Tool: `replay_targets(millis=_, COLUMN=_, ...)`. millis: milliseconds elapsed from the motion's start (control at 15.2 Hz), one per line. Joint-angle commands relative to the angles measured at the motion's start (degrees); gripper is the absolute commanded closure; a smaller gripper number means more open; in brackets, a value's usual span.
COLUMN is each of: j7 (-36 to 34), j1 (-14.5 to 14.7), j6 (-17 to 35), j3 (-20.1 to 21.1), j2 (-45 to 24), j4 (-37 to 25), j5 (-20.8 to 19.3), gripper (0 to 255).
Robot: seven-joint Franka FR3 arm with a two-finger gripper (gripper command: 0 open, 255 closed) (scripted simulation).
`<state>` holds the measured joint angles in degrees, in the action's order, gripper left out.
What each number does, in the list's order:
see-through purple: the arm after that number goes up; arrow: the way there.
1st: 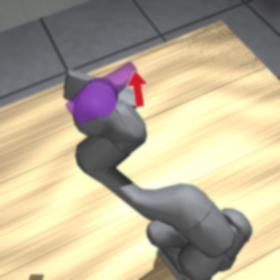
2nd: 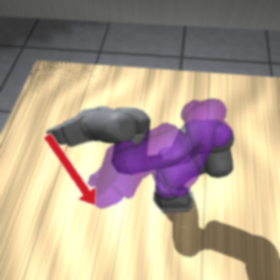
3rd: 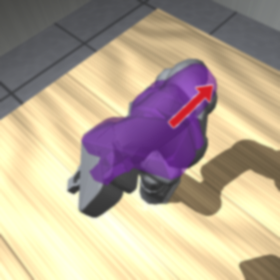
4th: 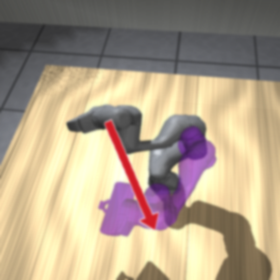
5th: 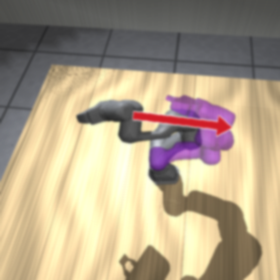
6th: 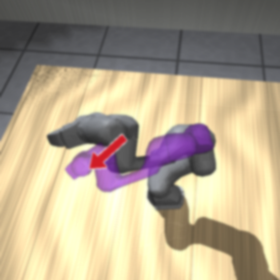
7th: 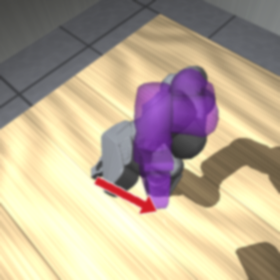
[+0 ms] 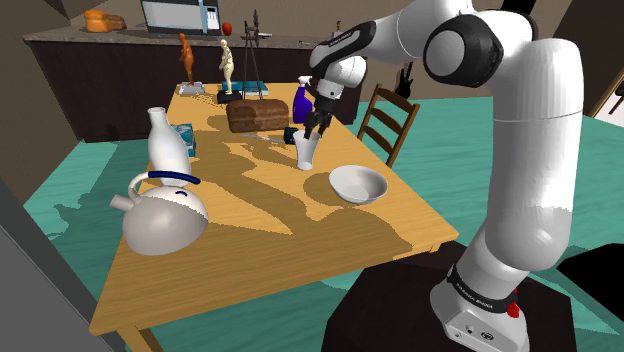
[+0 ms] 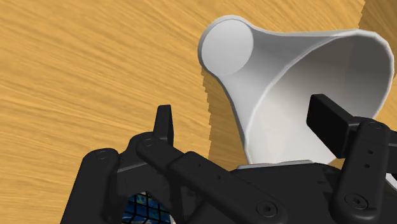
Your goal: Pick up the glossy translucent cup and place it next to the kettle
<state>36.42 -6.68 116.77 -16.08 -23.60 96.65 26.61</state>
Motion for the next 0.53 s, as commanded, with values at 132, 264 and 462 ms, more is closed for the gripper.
replay_targets(millis=132, j7=0.1, j1=0.1, j6=0.6, j3=0.1, j2=-0.1, j4=0.5, j5=0.2, gripper=0)
replay_targets(millis=264, j7=0.1, j1=0.1, j6=0.6, j3=0.1, j2=-0.1, j4=0.5, j5=0.2, gripper=0)
replay_targets(millis=462, j7=0.1, j1=0.1, j6=0.6, j3=0.1, j2=-0.1, j4=0.5, j5=0.2, gripper=255)
